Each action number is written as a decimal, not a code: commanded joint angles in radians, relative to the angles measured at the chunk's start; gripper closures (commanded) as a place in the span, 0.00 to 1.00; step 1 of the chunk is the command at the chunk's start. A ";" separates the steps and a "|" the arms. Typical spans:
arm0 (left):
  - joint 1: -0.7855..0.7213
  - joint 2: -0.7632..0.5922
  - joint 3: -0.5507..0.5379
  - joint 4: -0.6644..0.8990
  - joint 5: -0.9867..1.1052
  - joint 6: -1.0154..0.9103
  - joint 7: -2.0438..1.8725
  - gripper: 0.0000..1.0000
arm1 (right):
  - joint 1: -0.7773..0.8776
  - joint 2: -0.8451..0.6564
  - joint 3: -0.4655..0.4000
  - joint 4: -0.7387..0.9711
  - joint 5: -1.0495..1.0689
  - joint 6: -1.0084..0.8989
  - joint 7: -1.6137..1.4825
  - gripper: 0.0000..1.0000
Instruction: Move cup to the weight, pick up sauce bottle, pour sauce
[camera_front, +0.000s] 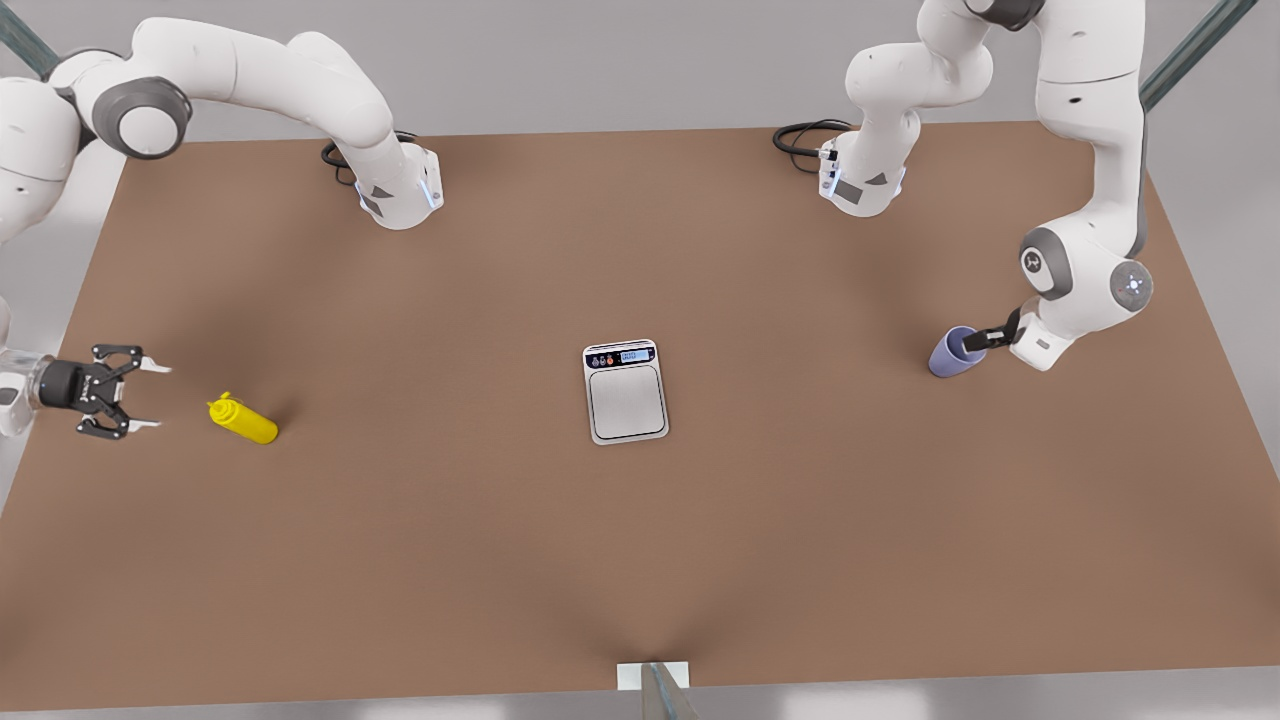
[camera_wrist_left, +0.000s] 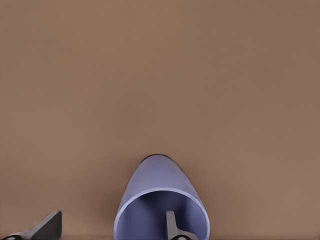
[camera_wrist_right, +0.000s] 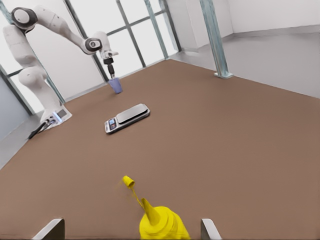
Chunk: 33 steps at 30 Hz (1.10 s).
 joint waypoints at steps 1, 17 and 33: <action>0.000 0.002 0.000 0.000 -0.001 0.000 0.000 0.00 | -0.002 0.005 0.000 0.000 0.001 0.000 -0.018 0.00; -0.001 0.092 -0.023 0.008 -0.021 0.021 -0.002 0.61 | -0.022 0.231 -0.003 -0.011 0.067 0.106 -0.239 0.00; -0.017 0.111 -0.058 0.080 -0.023 0.020 -0.017 0.79 | 0.046 0.249 -0.003 -0.031 0.097 0.110 -0.259 0.00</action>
